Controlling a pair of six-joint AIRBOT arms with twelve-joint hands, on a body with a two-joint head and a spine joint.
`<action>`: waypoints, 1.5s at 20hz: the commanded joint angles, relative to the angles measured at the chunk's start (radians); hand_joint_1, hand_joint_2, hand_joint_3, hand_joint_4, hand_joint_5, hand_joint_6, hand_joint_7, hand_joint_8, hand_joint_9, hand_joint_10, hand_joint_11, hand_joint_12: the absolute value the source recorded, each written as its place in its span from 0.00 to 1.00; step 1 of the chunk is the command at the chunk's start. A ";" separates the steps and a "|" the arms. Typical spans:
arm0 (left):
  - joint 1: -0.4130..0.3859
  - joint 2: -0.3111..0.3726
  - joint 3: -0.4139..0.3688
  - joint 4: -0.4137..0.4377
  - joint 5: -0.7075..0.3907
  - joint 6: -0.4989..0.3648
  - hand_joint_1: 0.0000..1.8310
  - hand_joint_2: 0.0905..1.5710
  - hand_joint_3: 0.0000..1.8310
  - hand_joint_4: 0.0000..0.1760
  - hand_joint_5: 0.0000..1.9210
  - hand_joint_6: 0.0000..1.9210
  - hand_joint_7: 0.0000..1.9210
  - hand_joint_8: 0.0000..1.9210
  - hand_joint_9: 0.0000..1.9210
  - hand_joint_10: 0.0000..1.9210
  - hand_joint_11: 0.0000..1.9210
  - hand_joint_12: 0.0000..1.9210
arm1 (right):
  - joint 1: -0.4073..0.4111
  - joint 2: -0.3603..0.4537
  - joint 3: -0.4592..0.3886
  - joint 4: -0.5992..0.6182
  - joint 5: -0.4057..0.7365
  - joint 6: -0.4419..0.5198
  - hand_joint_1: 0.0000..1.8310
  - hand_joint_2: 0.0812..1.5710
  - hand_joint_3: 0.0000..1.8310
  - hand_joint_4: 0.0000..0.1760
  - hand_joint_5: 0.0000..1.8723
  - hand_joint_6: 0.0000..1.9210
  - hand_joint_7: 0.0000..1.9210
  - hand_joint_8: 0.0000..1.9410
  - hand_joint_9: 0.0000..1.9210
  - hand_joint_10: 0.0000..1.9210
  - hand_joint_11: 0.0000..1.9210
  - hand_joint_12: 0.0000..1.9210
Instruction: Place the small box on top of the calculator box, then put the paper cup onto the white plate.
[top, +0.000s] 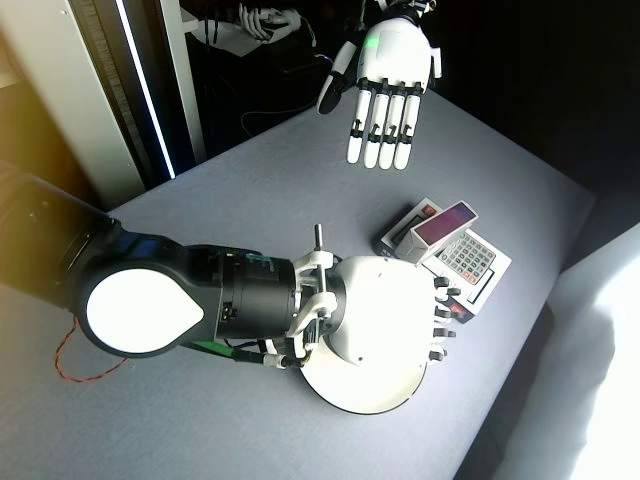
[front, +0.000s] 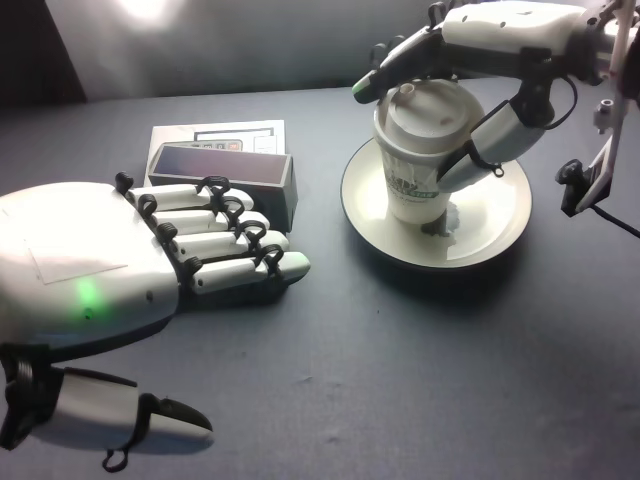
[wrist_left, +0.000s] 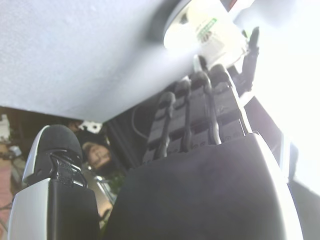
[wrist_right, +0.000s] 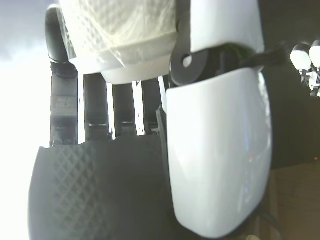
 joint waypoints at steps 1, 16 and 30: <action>-0.014 0.007 -0.001 -0.021 -0.081 -0.003 0.13 0.73 0.00 0.00 0.03 0.00 0.05 0.00 0.05 0.00 0.00 0.14 | -0.002 0.009 0.004 0.040 0.089 -0.008 0.81 0.70 0.00 0.00 0.40 0.60 0.50 0.47 0.50 0.52 0.40 0.83; -0.020 0.007 -0.002 -0.015 -0.081 -0.004 0.16 0.72 0.00 0.00 0.06 0.00 0.08 0.00 0.07 0.00 0.00 0.15 | -0.015 0.003 0.009 0.072 0.093 -0.012 0.60 0.64 0.00 0.00 0.29 0.00 0.33 0.00 0.33 0.00 0.12 0.56; -0.026 0.007 -0.003 -0.014 -0.078 -0.004 0.10 0.73 0.00 0.00 0.05 0.00 0.07 0.00 0.07 0.00 0.00 0.16 | -0.011 0.003 0.010 0.074 0.090 -0.007 0.48 0.56 0.00 0.00 0.04 0.00 0.10 0.00 0.11 0.00 0.00 0.37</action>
